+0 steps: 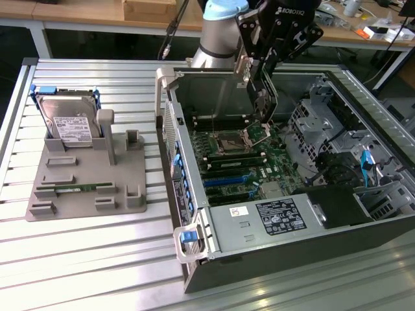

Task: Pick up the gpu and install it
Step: 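Pick up the gpu and move the gpu toward the slot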

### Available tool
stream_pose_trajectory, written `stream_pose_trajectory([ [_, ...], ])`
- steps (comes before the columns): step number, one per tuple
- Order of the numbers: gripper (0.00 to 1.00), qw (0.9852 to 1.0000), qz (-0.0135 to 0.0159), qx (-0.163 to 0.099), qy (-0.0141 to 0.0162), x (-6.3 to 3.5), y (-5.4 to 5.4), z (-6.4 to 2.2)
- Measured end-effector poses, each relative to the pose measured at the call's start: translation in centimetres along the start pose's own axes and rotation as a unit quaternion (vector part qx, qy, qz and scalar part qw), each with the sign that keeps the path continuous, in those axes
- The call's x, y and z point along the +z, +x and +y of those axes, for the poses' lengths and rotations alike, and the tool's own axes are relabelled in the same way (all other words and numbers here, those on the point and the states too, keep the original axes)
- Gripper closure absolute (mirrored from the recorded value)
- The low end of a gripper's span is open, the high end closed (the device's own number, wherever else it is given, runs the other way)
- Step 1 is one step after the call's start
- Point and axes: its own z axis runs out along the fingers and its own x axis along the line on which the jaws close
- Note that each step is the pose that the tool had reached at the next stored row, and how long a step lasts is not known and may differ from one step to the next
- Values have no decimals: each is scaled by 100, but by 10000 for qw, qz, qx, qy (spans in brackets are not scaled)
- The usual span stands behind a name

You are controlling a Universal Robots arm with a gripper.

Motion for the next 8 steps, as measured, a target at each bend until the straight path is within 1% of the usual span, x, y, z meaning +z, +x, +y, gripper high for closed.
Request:
stream_pose_trajectory([
  [2,73,10000,0,0,0,1,-28,1],
  [6,73,10000,0,0,0,3,-119,7],
  [8,73,10000,0,0,0,5,-201,13],
])
